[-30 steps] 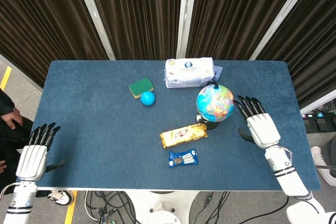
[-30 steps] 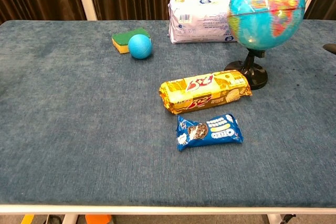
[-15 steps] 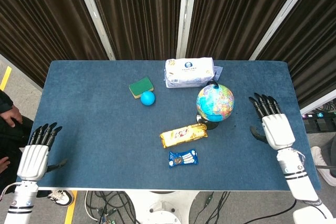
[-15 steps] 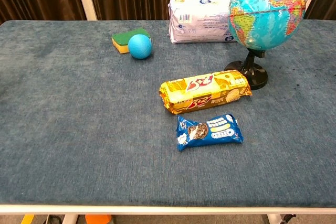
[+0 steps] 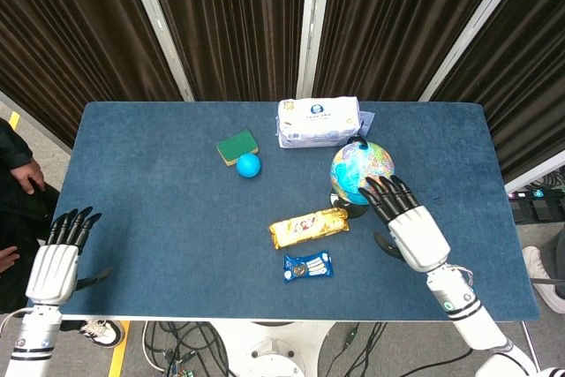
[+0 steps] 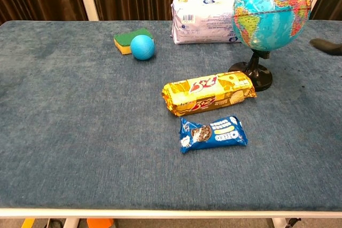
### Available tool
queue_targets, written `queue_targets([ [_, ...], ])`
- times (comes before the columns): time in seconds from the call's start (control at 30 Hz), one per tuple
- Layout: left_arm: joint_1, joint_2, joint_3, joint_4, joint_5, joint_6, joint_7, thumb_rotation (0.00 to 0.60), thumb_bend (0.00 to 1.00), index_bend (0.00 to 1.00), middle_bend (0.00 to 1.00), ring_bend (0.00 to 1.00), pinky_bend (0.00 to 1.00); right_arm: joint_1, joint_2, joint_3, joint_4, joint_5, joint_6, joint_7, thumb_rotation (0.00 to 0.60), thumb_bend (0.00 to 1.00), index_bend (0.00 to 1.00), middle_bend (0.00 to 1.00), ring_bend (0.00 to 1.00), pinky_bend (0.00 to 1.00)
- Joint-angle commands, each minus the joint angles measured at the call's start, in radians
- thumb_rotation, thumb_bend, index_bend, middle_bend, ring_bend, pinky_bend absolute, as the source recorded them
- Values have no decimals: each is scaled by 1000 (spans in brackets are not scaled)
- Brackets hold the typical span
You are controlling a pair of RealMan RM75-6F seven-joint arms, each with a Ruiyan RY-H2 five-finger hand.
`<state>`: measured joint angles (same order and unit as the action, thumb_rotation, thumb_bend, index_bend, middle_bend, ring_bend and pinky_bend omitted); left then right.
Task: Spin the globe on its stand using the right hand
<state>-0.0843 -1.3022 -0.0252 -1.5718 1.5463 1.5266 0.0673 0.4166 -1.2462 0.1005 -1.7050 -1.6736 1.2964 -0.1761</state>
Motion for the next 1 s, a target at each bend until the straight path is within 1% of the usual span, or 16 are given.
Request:
queue_targets([
  [0.03, 1, 0, 0, 2, -1, 1, -2, 600, 56, 129, 66, 0, 81, 24, -14, 9, 4, 35, -42, -11, 600, 240, 0, 0, 0, 0],
  [0.2, 0, -3, 0, 7, 1, 0, -5, 600, 56, 129, 66, 0, 81, 34, -20, 13, 17, 78, -72, -16, 600, 238, 0, 0, 0, 0],
  [0.47, 0, 0, 1, 3, 3, -1, -3, 600, 56, 129, 66, 0, 81, 23, -10, 12, 48, 119, -69, 16, 600, 239, 0, 0, 0, 0],
  [0.6, 0, 2, 2, 0, 0, -4, 2, 600, 56, 129, 66, 0, 81, 12, -7, 14, 87, 149, -65, 49, 600, 240, 0, 0, 0, 0],
  [0.87, -5, -1, 2, -5, -2, -14, 12, 600, 56, 129, 66, 0, 81, -11, 9, 39, 163, 288, -100, 95, 600, 240, 0, 0, 0, 0],
  [1.0, -8, -1, 0, -10, -2, -17, 20, 600, 56, 129, 66, 0, 81, -26, 8, 37, 175, 266, -61, 121, 600, 241, 0, 0, 0, 0],
])
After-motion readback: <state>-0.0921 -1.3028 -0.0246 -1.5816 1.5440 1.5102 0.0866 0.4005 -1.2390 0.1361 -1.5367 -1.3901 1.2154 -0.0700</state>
